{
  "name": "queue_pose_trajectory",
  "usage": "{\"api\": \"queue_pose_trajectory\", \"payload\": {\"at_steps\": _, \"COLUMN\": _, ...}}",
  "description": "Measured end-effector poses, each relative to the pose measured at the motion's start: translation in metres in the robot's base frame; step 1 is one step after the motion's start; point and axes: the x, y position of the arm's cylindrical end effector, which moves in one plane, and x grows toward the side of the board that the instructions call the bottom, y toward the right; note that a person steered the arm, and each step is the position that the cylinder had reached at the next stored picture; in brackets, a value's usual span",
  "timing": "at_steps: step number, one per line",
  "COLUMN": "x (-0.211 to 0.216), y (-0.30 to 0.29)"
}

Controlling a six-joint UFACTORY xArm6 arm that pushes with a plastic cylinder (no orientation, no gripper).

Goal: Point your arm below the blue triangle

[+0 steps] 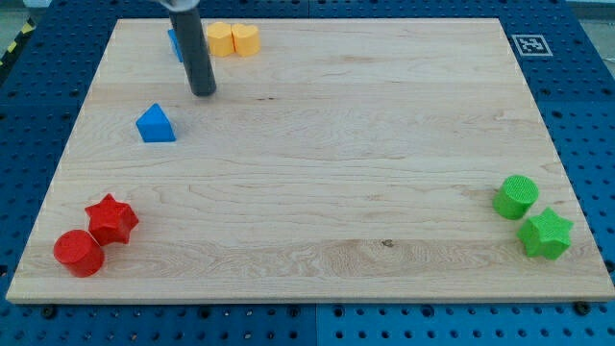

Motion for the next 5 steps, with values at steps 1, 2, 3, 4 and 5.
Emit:
{"api": "queue_pose_trajectory", "payload": {"at_steps": 1, "x": 0.048, "y": 0.021}}
{"api": "queue_pose_trajectory", "payload": {"at_steps": 2, "x": 0.092, "y": 0.021}}
{"api": "queue_pose_trajectory", "payload": {"at_steps": 3, "x": 0.093, "y": -0.018}}
{"api": "queue_pose_trajectory", "payload": {"at_steps": 4, "x": 0.085, "y": -0.052}}
{"api": "queue_pose_trajectory", "payload": {"at_steps": 5, "x": 0.082, "y": -0.052}}
